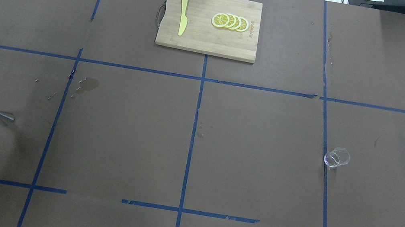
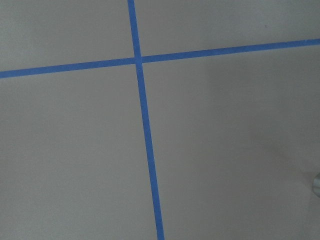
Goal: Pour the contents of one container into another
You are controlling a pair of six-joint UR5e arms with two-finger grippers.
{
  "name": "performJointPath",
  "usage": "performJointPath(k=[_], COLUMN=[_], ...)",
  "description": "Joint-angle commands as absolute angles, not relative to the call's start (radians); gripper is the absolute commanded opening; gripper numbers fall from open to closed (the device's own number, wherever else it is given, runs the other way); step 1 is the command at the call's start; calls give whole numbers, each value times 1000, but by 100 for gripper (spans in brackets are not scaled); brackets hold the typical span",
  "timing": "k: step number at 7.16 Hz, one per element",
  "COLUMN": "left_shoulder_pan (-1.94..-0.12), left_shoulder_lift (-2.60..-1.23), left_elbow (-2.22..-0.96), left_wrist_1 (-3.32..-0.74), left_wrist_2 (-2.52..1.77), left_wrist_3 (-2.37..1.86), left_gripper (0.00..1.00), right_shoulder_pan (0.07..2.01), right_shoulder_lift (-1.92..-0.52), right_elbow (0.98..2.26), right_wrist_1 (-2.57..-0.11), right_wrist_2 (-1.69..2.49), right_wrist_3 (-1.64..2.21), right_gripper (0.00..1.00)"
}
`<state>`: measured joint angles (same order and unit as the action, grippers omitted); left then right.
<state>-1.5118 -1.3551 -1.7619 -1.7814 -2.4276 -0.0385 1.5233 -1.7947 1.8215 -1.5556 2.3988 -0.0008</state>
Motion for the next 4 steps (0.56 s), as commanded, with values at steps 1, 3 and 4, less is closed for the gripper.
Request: performJointPath(k=[1,3,4], left_shoulder_pan=[-1514,-1528,-1531], left_shoulder_lift=[-1365,-1349,-1338], left_elbow=[-1764,-1814,-1812], left_wrist_1=[-1790,-1782,-1782], left_wrist_2=[-2427,-2425,-2425], left_wrist_3=[-35,-35,-35], left_gripper=[100,100,100], right_shoulder_pan=[1523,1523,1523], right_shoulder_lift=[-1798,-1796,-1805], right_elbow=[1828,1815,1818], right_wrist_1=[-1546,-1537,-1537], right_wrist_2=[2396,2398,2399], right_wrist_3=[8,11,9], right_gripper=[100,100,100])
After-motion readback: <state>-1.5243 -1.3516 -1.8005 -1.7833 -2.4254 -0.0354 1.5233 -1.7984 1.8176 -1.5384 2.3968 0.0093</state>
